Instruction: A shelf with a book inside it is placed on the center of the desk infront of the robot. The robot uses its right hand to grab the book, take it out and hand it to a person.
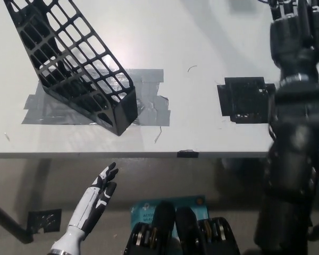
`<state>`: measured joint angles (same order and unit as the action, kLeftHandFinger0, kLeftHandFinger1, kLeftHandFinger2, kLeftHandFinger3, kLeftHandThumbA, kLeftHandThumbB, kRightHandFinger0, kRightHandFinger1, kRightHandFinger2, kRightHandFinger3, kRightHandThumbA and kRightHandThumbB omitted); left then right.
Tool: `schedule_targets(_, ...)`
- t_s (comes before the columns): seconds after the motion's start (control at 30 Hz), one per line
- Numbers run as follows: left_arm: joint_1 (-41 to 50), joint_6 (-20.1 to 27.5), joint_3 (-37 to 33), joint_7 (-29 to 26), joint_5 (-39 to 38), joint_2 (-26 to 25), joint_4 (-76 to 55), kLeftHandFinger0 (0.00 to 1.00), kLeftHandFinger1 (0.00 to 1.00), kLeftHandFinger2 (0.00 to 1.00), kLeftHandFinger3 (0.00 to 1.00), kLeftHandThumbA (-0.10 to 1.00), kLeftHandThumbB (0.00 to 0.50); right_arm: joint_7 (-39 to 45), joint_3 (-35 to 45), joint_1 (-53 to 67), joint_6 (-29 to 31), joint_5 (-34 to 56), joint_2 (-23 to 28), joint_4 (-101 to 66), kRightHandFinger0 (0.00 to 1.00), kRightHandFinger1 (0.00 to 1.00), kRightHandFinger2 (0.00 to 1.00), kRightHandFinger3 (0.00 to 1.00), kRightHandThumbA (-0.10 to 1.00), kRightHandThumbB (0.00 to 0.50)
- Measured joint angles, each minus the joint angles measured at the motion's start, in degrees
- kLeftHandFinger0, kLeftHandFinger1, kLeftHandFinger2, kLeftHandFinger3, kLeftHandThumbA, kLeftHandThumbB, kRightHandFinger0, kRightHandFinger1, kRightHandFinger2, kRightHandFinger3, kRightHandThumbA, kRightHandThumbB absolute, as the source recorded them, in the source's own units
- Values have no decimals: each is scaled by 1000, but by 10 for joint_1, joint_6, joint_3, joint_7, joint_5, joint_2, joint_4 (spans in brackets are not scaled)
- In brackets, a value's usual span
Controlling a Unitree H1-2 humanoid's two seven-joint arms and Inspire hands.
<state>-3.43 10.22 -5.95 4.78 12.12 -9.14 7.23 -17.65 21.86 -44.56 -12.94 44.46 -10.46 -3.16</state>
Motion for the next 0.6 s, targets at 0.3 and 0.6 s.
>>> schedule_targets(0.3,6,-2,1,0,0,0,1,1000,1000,1000,1000,1000,284,84,-171,214,-16,-29,108,-176,1000,1000,1000,1000,1000,454)
schedule_targets(0.6,14,-2,2,0,-1,0,1,1000,1000,1000,1000,1000,280,173,-307,405,20,-99,177,-159,1000,1000,1000,1000,1000,432)
